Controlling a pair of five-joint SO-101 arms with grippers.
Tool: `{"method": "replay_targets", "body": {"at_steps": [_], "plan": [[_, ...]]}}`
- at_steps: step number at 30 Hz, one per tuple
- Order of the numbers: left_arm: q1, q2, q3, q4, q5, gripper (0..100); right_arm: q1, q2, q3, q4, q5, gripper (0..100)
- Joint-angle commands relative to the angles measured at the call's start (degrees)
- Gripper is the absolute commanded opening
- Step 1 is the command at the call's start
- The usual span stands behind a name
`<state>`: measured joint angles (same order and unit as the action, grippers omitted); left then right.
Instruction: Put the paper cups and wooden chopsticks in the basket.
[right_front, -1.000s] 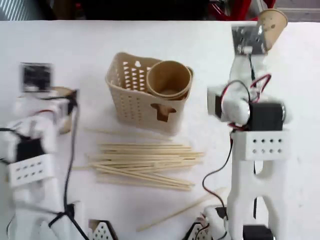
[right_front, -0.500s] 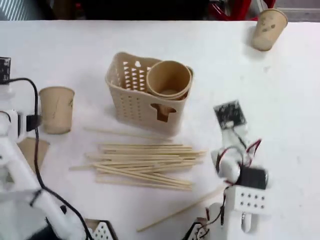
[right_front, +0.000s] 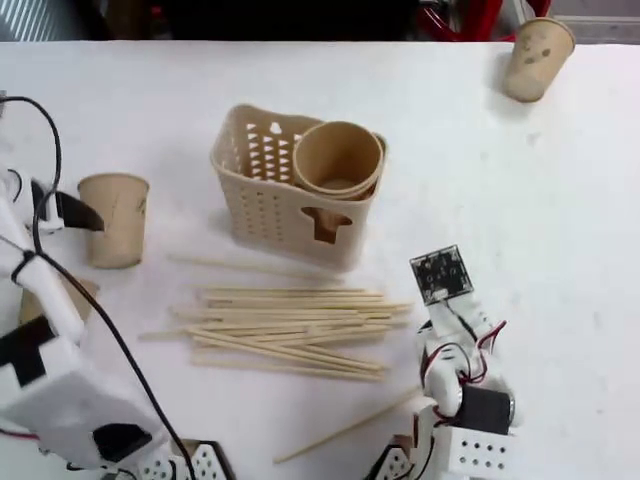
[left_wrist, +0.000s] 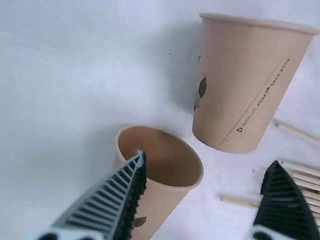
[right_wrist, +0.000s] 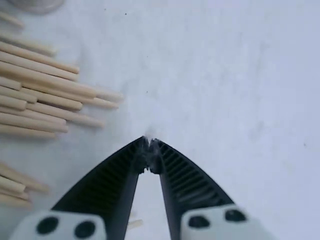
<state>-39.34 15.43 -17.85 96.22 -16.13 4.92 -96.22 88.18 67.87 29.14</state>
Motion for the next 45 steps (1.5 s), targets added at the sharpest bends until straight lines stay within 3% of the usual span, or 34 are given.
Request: {"method": "replay_targets", "body": {"at_steps": [1, 7, 23, 27, 36, 45], "plan": [[-0.57, 3.47, -7.03, 2.55, 0.79, 36, 0.04, -4.79, 2.55, 0.4, 0.53, 2.1], [-0.13, 5.85, -11.08, 5.36, 1.05, 36, -0.04, -7.08, 5.1, -0.84, 0.53, 2.1], [1.45, 7.25, -6.68, 5.45, 3.78, 36, -2.24, -6.9, 8.62, -4.62, 0.53, 2.1], [1.89, 7.25, -6.59, 6.07, -3.08, 36, -1.89, -6.9, 8.62, -4.62, 0.53, 2.1], [0.75, 7.52, -5.01, 5.8, -0.7, 36, -1.89, -6.9, 8.62, -4.62, 0.53, 2.1], [-9.71, 7.16, -9.23, 5.8, -12.48, 35, -1.89, -6.9, 8.62, -4.62, 0.53, 2.1]]}}
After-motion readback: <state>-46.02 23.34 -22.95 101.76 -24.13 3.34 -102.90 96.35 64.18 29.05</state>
